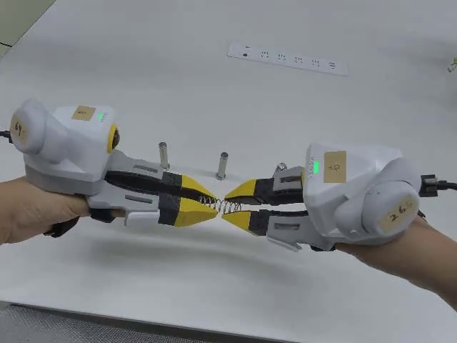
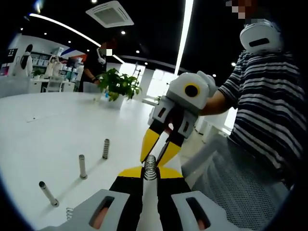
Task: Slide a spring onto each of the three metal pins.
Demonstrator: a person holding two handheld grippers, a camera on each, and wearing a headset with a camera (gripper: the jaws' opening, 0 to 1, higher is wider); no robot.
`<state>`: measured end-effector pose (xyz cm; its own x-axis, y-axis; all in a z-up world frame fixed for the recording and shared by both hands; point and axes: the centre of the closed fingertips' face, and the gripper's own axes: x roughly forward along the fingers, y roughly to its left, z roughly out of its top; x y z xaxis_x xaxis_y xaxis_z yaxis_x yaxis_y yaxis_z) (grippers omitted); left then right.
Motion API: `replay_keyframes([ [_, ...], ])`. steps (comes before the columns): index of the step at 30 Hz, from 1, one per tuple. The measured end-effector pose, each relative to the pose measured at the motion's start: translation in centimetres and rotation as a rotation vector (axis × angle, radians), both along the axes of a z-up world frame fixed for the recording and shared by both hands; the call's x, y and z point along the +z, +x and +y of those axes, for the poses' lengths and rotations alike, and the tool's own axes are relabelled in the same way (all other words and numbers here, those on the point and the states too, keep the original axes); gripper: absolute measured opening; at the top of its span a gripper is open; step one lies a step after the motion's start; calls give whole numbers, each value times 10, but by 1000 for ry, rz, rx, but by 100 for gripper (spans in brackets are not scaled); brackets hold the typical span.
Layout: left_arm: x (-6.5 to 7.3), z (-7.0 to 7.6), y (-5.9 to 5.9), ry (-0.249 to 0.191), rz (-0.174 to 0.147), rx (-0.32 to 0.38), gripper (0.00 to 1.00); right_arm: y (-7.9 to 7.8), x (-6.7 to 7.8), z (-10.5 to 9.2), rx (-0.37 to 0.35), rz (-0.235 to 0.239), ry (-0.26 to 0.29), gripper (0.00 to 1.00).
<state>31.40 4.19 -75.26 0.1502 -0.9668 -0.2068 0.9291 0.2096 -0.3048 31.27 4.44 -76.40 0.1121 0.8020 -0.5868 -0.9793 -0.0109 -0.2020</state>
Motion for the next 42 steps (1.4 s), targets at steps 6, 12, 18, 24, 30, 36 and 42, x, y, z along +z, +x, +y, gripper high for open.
replay_keyframes([
  [6,-9,-1,-3,16,26,-22,1,-2,-10,-1,-8,28,-15,8],
  [12,-11,1,-4,13,47,-23,1,-2,-13,-5,-20,43,-13,9],
  [18,-8,1,-2,7,49,-22,1,0,-20,-12,-62,124,9,12],
  [24,-8,0,-6,8,49,-37,1,0,-13,-8,-77,175,60,12],
  [30,-8,1,-6,15,47,-40,1,-4,-13,-7,-41,163,42,8],
  [36,-11,0,-6,32,36,-42,1,-3,-10,-8,-9,118,16,8],
  [42,-20,0,-9,76,14,-53,1,-4,5,-4,20,108,29,8],
])
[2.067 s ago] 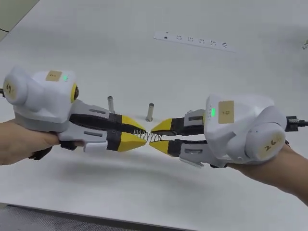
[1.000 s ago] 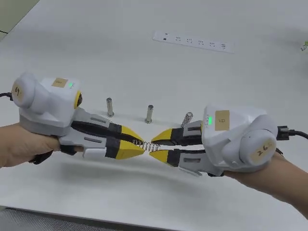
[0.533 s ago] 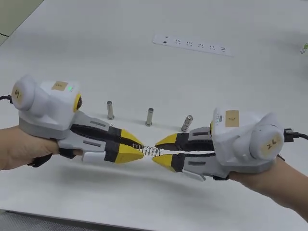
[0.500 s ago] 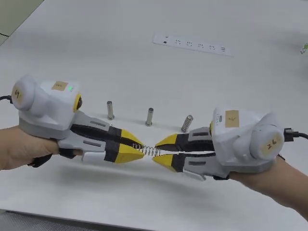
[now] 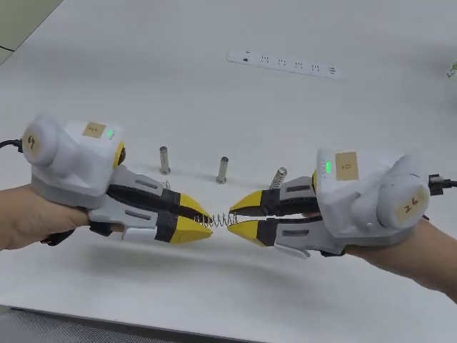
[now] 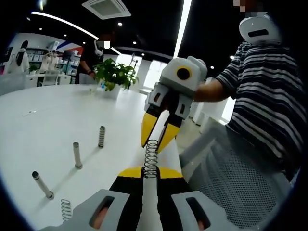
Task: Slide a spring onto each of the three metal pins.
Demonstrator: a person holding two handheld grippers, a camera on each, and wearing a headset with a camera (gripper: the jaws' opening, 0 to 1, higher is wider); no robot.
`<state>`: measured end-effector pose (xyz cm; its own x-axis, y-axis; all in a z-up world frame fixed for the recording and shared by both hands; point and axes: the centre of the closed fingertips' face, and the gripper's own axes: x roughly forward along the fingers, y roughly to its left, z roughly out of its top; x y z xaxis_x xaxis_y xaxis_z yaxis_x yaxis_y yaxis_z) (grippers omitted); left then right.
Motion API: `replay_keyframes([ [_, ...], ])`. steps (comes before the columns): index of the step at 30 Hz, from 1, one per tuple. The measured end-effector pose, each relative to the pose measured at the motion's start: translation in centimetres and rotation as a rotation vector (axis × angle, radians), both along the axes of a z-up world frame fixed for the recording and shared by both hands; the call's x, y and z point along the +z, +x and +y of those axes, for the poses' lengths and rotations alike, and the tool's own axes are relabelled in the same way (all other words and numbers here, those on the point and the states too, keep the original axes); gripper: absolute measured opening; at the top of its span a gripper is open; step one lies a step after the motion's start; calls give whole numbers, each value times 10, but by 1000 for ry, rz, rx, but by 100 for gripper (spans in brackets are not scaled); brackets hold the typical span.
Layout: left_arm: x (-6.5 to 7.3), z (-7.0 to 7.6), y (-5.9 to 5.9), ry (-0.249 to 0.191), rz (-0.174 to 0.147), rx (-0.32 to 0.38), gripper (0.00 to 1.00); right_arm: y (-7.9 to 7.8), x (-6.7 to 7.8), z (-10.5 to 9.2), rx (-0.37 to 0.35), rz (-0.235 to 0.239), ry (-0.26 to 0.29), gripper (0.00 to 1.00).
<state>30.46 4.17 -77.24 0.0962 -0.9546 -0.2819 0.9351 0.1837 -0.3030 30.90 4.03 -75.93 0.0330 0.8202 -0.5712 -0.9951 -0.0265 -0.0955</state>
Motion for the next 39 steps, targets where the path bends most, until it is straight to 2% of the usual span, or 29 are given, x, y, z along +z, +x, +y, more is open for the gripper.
replay_keyframes([
  [7,1,1,5,2,-19,24,1,2,5,4,48,-61,-38,8],
  [10,0,1,4,9,-28,28,1,2,6,6,61,-67,-45,8],
  [11,0,0,4,11,-30,30,1,1,7,6,64,-69,-41,8],
  [14,-3,-2,2,23,-38,25,1,-1,14,13,54,-30,3,8],
  [17,-5,-3,3,34,-45,31,1,0,13,15,57,-40,-4,8],
  [20,-4,-4,4,25,-47,35,1,0,20,19,37,-16,43,8],
  [22,-1,-6,4,15,-47,34,1,1,24,21,31,-25,55,8],
  [26,0,-10,4,15,-51,29,1,0,26,27,35,-49,61,8],
  [34,5,-10,9,7,-72,50,2,1,32,31,31,-128,85,8],
  [39,7,-11,10,8,-77,61,2,0,34,31,55,-195,63,8],
])
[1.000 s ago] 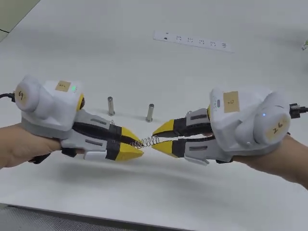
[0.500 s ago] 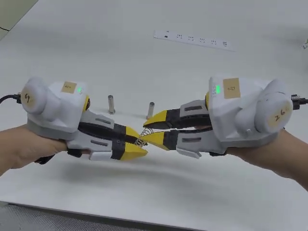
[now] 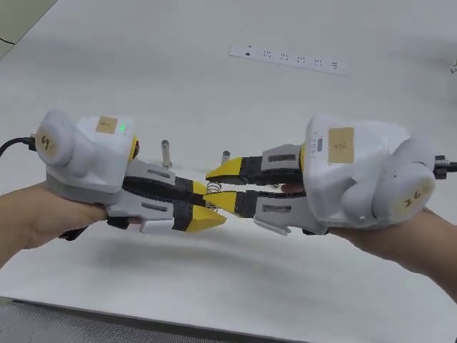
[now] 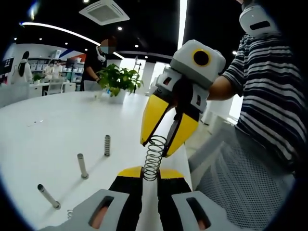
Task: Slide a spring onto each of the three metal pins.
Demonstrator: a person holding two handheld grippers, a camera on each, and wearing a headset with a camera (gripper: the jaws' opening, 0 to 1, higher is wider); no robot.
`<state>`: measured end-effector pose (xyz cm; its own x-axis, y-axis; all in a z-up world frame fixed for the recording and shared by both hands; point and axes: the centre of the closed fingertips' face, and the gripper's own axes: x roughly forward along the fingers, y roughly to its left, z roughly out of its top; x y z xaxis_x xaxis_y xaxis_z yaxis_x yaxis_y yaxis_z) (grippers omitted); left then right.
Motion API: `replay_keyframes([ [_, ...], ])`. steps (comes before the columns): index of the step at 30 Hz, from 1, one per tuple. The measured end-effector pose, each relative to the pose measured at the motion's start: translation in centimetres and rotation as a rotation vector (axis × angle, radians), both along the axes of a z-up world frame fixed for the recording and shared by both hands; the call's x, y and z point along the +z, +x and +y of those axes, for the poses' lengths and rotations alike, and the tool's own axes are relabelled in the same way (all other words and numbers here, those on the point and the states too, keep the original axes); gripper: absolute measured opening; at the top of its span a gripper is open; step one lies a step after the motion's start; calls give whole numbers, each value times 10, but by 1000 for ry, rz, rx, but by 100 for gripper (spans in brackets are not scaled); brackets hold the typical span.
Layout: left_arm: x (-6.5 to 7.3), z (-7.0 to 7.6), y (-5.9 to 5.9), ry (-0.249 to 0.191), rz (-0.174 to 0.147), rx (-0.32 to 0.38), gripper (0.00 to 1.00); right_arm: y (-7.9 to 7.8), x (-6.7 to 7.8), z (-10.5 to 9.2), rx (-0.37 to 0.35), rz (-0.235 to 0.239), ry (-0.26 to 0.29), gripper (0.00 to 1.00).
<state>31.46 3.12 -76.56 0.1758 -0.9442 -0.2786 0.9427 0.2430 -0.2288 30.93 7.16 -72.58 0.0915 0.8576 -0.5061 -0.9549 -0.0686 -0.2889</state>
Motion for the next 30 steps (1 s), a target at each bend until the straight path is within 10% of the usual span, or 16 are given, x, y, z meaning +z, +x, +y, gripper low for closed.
replay_keyframes([
  [30,-8,16,1,67,34,60,18,3,-8,-4,-5,-22,-53,8],
])
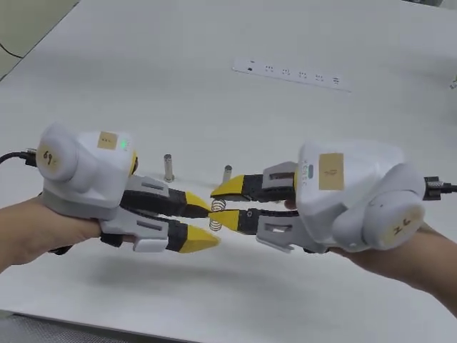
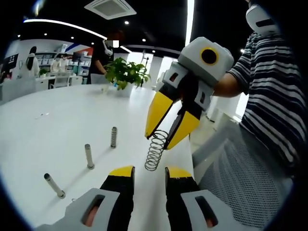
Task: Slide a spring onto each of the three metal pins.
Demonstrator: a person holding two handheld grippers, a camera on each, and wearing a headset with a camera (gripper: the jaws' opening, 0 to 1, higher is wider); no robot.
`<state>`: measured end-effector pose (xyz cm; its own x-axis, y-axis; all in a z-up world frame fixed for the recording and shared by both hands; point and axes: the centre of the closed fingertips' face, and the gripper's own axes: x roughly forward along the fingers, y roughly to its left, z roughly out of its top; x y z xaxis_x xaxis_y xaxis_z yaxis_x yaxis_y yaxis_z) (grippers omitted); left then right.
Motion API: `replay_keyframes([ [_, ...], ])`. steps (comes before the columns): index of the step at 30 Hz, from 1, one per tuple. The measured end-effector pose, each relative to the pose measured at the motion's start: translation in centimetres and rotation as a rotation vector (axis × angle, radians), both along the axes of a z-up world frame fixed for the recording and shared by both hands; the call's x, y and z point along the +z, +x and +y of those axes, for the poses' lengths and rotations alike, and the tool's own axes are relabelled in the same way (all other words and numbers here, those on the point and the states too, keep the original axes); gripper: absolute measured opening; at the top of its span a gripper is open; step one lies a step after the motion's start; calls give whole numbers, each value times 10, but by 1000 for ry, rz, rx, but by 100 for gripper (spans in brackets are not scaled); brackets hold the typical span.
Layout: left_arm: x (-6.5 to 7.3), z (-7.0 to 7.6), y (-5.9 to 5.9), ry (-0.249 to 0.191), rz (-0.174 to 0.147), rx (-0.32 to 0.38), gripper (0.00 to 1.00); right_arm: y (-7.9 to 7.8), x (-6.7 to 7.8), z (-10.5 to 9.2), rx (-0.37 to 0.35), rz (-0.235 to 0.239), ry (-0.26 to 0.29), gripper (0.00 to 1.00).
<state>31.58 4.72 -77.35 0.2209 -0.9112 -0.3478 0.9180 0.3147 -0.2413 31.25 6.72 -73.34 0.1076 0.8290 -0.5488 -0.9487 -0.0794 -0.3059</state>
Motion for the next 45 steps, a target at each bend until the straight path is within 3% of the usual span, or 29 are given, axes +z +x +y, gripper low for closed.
replay_keyframes([
  [11,2,12,3,-1,6,45,30,6,1,-2,-27,-20,4,8],
  [14,3,15,3,-11,23,54,31,7,0,-3,-33,-19,3,8],
  [19,3,28,7,-16,20,95,36,9,-2,-5,-42,-21,-1,8],
  [21,4,34,8,-16,34,113,38,10,-3,-6,-50,-25,0,8],
  [27,7,46,11,-12,28,152,52,14,-4,-7,-62,-35,1,8],
  [33,4,61,14,-7,54,210,60,20,-5,-10,-68,-86,-9,8],
  [42,9,80,15,-14,54,272,72,25,-7,-12,-79,-104,-6,8],
  [45,5,85,16,0,52,293,81,27,-8,-13,-83,-107,-8,8],
])
